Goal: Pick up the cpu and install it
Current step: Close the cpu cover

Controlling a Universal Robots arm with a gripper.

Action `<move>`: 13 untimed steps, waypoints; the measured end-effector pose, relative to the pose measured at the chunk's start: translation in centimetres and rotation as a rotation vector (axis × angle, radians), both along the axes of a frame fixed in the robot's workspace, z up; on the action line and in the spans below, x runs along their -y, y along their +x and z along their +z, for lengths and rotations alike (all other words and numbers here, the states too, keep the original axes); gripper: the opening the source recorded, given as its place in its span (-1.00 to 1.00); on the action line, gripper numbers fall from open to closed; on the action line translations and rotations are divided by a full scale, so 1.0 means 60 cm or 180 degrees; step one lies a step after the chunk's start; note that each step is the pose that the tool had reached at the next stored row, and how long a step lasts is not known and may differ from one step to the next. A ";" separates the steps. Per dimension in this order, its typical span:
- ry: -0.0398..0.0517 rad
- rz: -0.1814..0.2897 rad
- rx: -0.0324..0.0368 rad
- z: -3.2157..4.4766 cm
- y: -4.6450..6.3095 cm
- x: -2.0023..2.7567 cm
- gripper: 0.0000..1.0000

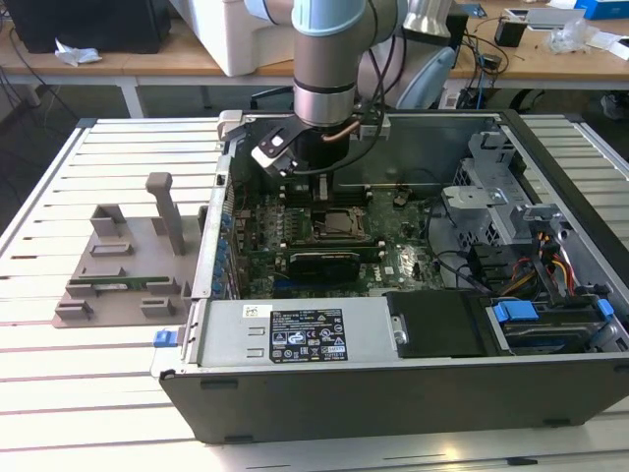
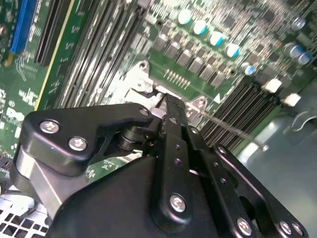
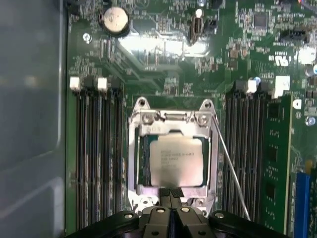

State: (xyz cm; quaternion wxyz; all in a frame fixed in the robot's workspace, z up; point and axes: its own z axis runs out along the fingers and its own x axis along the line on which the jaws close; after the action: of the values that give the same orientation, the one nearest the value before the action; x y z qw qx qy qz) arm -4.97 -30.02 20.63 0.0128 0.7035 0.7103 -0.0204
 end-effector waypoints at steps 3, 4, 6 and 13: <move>0.0001 0.0000 0.0000 0.000 0.011 0.0000 -0.79; 0.0002 0.0000 0.0000 0.000 0.017 0.0000 -0.79; 0.0006 0.0001 -0.0001 0.000 0.028 -0.0002 -0.79; 0.0004 0.0001 -0.0009 0.000 0.078 0.0001 -0.79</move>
State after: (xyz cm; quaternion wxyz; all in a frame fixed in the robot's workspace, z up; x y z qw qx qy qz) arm -0.27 -30.03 20.63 0.0114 0.7034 0.7104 -0.0209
